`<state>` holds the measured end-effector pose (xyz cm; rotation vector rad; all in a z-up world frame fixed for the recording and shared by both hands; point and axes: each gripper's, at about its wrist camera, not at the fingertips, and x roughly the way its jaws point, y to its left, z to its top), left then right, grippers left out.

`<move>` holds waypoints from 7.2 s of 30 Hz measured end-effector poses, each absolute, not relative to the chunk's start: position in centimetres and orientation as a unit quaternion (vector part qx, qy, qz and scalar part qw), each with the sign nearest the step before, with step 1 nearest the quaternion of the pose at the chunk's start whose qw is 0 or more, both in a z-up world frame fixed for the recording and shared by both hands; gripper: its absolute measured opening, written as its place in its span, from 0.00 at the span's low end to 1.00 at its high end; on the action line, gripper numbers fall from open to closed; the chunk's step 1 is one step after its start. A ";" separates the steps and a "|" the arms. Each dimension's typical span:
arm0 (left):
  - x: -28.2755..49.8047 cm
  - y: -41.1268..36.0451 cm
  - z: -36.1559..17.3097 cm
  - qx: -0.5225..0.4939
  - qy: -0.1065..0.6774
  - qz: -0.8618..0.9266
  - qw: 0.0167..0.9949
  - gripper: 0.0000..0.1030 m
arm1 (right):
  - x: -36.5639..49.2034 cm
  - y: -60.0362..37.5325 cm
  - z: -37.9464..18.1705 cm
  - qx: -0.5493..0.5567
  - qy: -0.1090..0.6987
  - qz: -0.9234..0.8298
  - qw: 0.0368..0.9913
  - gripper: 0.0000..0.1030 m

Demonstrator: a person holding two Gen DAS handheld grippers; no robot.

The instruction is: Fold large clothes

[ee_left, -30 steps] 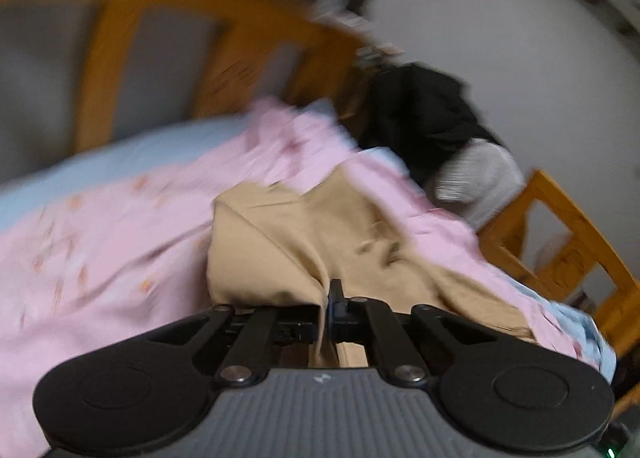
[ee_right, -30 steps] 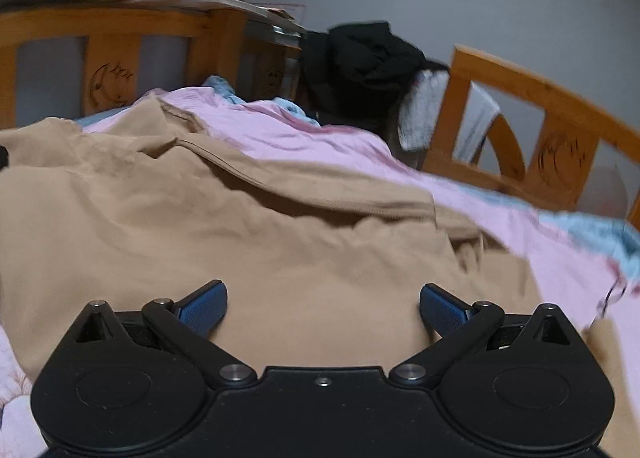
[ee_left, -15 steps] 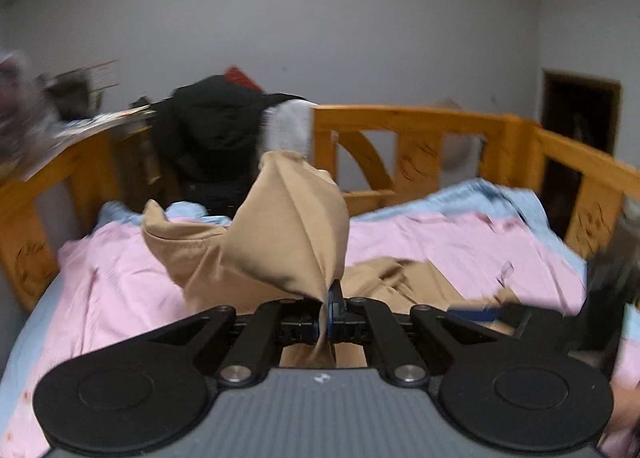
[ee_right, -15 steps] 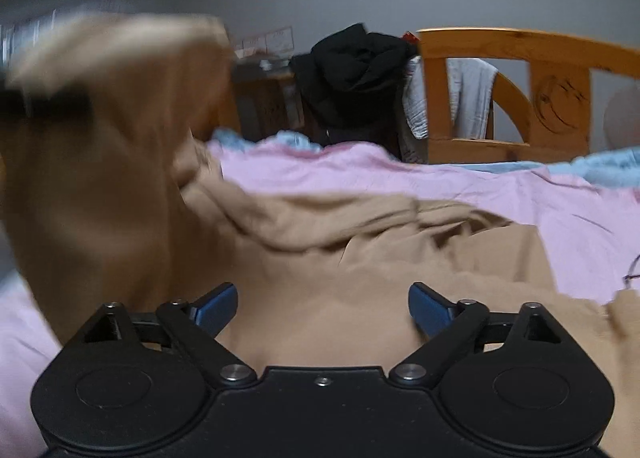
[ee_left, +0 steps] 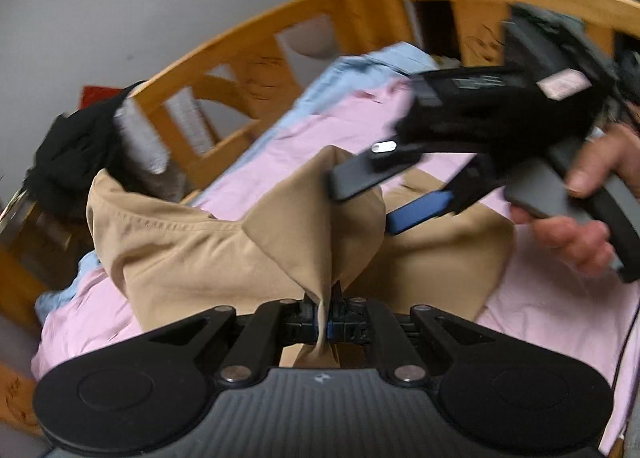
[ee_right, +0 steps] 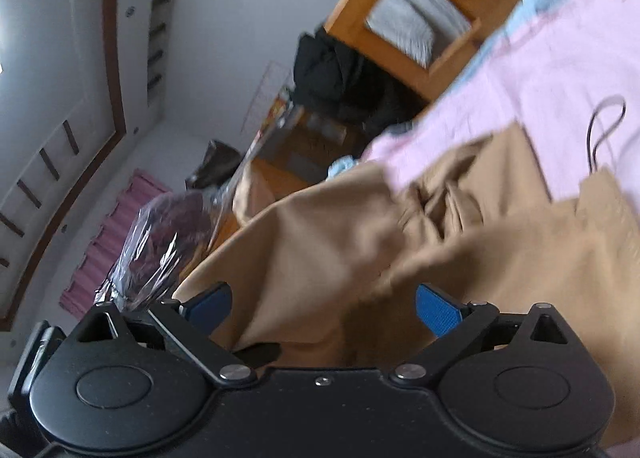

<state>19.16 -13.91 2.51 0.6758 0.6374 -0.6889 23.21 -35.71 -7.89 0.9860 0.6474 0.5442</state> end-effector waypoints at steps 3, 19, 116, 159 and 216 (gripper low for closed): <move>18.8 -15.1 1.4 0.315 0.309 -0.336 0.832 0.02 | 23.5 -36.8 -9.0 0.493 0.304 0.248 0.776 0.95; 14.6 -18.9 -4.3 0.344 0.265 -0.374 0.820 0.02 | 25.4 -40.0 -11.2 0.489 0.315 0.233 0.779 0.94; 25.2 -3.9 -7.4 -0.011 0.454 -0.157 0.877 1.00 | 22.3 -28.8 -12.3 -0.022 0.353 0.045 0.934 0.69; 28.2 -0.7 -8.1 -0.102 0.482 -0.240 0.837 0.99 | 31.4 -32.2 -6.2 0.041 0.351 0.072 0.933 0.75; 29.5 -3.8 -6.1 -0.089 0.487 -0.258 0.829 0.65 | 30.9 -32.9 -8.5 0.151 0.468 0.237 0.838 0.25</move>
